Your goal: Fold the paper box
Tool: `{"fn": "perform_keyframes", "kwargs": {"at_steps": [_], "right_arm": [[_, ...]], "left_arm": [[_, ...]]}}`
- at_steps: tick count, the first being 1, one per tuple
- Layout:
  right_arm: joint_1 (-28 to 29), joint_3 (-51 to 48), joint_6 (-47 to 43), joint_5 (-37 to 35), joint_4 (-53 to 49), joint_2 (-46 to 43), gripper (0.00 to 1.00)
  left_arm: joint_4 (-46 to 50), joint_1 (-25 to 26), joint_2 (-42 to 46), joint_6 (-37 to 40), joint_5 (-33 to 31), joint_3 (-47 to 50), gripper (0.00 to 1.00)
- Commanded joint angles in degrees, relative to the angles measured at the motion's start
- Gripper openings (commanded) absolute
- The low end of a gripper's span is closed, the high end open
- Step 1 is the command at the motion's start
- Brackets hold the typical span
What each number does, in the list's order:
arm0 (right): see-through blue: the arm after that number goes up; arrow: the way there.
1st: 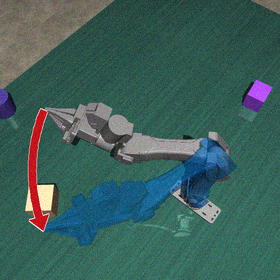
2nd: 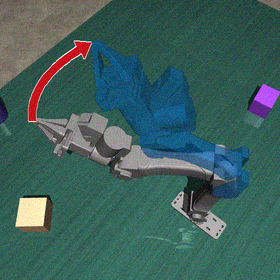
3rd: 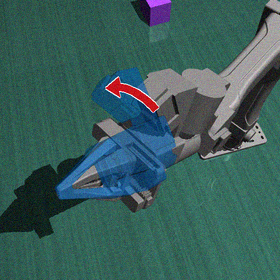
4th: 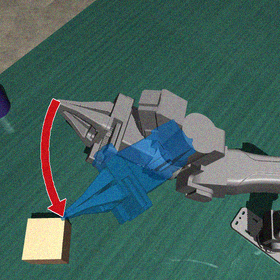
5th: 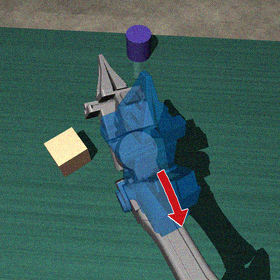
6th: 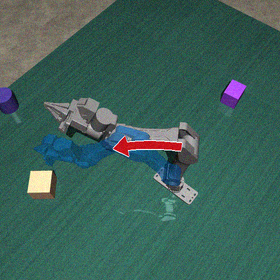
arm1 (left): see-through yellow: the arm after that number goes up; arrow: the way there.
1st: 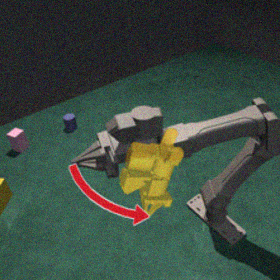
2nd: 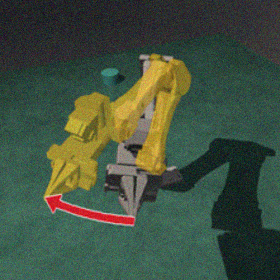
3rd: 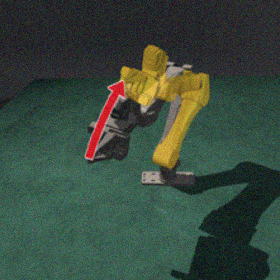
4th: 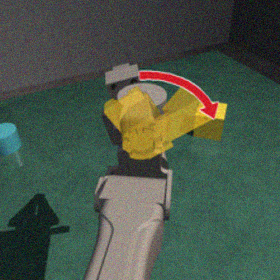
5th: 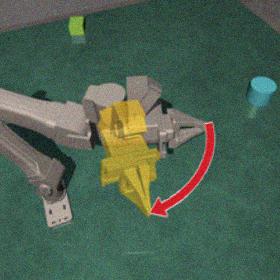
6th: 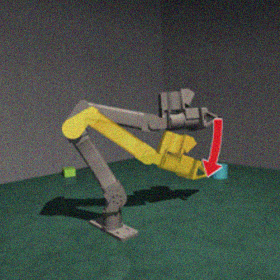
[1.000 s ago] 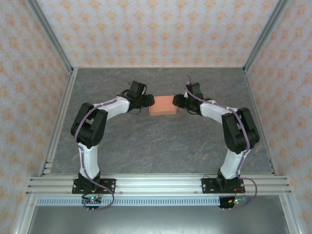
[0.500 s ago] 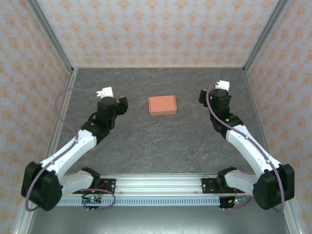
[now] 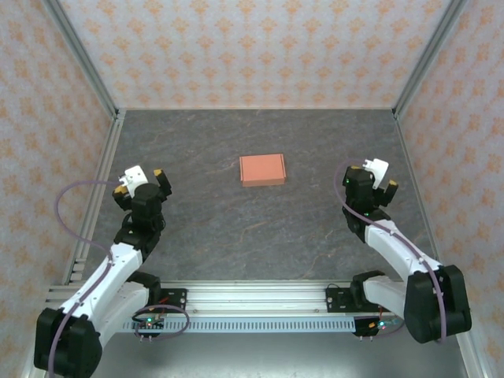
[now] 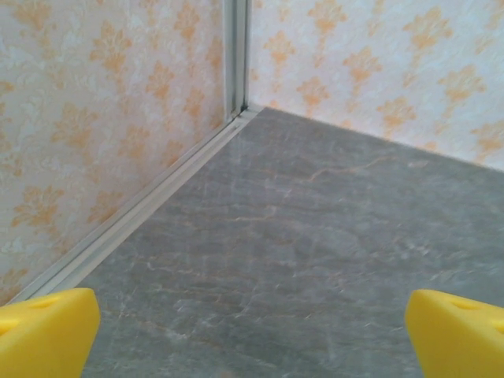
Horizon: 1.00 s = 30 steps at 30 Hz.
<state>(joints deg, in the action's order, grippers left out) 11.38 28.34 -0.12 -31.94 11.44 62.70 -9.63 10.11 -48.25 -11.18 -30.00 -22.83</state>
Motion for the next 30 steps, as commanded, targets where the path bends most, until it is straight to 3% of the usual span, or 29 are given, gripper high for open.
{"fn": "perform_keyframes", "kwargs": {"at_steps": [1,7,8,11,17,19,24,26,30], "right_arm": [[-0.6,-1.7,-0.5,0.4,7.2,2.8,0.99],[-0.9,-3.2,-3.0,6.4,17.9,13.7,0.99],[-0.9,-1.8,-2.7,7.8,15.3,14.2,0.99],[-1.4,-1.9,-4.3,12.2,19.5,16.1,0.99],[-2.5,-3.0,-7.0,16.9,30.5,22.1,0.99],[-3.6,-2.4,-6.2,19.4,27.2,21.1,0.99],[-7.2,-6.9,-4.5,26.1,39.9,25.4,0.99],[-7.4,-5.0,-3.9,26.3,33.7,23.9,0.99],[-8.6,-4.4,-3.0,27.4,33.4,24.6,0.99]], "left_arm": [[-10.1,-2.1,-4.4,3.9,3.4,2.7,1.00],[-20.5,-4.6,-18.1,5.8,10.6,2.5,1.00],[-22.2,-4.8,-20.4,5.9,12.1,2.3,1.00],[-18.9,-5.0,-26.0,5.8,15.7,-1.8,1.00],[-28.1,-6.0,-32.0,9.6,15.4,-1.8,1.00],[-33.7,-6.4,-37.3,10.4,17.4,-1.6,1.00],[-34.4,-6.5,-37.5,11.0,19.2,-0.8,1.00],[-34.2,-6.4,-37.4,10.8,19.3,-0.9,1.00],[-34.1,-6.4,-37.4,10.8,19.3,-1.0,1.00]]}}
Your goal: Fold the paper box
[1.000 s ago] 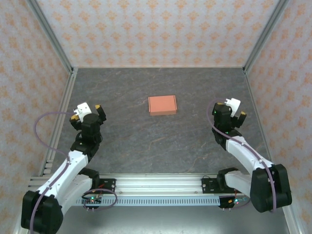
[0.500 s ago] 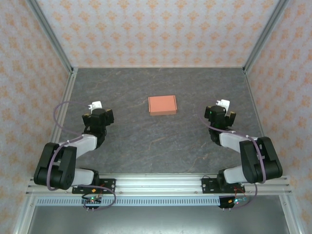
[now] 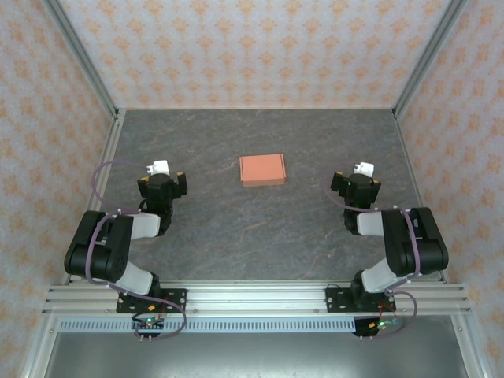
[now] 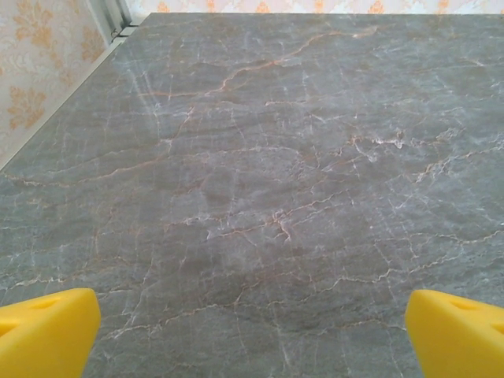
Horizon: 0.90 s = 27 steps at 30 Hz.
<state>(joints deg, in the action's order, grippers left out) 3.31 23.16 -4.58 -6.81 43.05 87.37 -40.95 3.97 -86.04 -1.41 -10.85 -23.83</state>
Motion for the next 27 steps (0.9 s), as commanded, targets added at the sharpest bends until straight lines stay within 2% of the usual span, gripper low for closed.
{"fn": "perform_keyframes", "kwargs": {"at_steps": [1,27], "right_arm": [[-0.5,0.7,1.5,2.2,2.0,0.0,1.00],[-0.6,0.7,1.4,2.2,1.5,-0.3,0.99]], "left_arm": [[-2.7,-0.3,0.3,1.0,0.1,0.1,1.00],[-2.7,-0.3,0.3,1.2,0.2,0.0,1.00]]}}
